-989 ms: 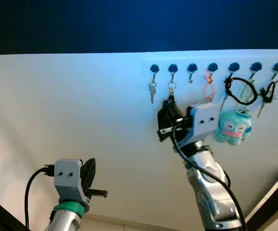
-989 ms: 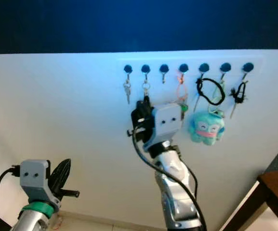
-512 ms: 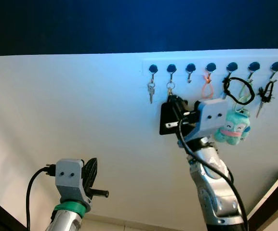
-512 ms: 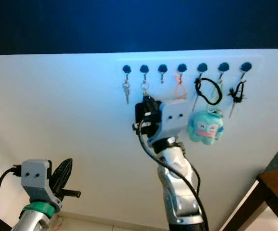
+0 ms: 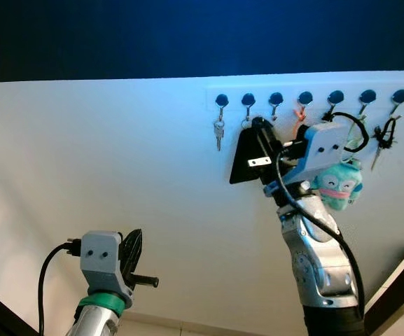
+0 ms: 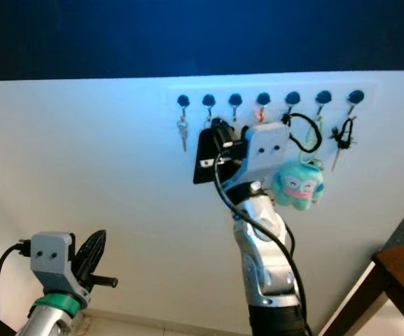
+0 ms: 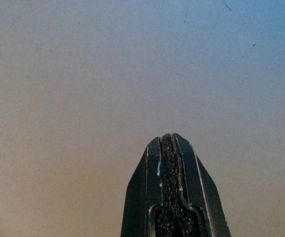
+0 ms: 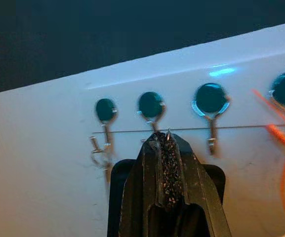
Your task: Hang keys on a hook
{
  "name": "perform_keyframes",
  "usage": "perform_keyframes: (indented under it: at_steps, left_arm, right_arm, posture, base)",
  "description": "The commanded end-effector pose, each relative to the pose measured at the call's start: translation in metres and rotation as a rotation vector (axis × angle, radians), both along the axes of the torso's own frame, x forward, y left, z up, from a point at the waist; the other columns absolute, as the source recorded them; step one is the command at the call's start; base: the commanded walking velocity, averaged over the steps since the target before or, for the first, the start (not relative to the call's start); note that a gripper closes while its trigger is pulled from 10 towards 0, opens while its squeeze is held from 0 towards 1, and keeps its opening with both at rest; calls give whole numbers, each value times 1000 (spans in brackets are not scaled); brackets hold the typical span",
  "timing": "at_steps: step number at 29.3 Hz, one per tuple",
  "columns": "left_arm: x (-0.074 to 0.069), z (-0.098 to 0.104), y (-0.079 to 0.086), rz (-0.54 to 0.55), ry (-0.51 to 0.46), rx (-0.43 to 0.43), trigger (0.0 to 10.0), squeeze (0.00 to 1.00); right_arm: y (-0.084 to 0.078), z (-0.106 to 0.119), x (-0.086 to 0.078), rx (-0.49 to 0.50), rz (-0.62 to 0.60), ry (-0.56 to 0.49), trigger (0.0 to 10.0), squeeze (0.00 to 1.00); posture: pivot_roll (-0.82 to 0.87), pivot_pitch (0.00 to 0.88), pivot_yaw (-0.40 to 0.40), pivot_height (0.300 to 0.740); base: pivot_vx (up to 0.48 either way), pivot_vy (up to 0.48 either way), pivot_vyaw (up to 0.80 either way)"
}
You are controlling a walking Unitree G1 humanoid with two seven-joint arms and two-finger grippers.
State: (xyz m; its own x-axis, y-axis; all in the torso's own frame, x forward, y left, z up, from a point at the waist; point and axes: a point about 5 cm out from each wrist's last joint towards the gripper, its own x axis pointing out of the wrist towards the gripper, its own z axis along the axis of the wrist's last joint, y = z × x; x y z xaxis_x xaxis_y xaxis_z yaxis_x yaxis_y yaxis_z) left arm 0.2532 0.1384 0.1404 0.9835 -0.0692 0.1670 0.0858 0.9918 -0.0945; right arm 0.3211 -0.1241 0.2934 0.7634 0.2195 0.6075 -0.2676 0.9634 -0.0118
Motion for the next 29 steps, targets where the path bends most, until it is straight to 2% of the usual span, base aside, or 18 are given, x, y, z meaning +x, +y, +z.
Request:
perform_keyframes:
  at_steps: [1,12,18,23,29]
  left_arm:
    - [-3,-1,3,8,-1,-5,10000,0]
    - [-1,-1,2,-5,-2,-2,10000,0]
    - [0,0,1,5,-6,-11,10000,0]
    - [-1,-1,1,9,-4,-13,10000,0]
    - [-2,-2,2,25,1,-21,10000,0]
  right_arm:
    - [-1,3,1,19,-14,-12,10000,0]
    - [-21,-2,6,89,-119,25,10000,0]
    - [-25,0,6,102,-139,17,10000,0]
    - [-25,1,7,107,-139,9,10000,0]
    - [-14,6,5,69,-59,-9,10000,0]
  posture:
    - [-91,0,165,740]
    - [-99,11,175,740]
    - [-99,21,167,740]
    - [-100,26,164,740]
    - [-103,40,155,740]
  base:
    - [0,0,0]
    - [0,0,0]
    - [0,0,0]
    - [0,0,0]
    - [0,0,0]
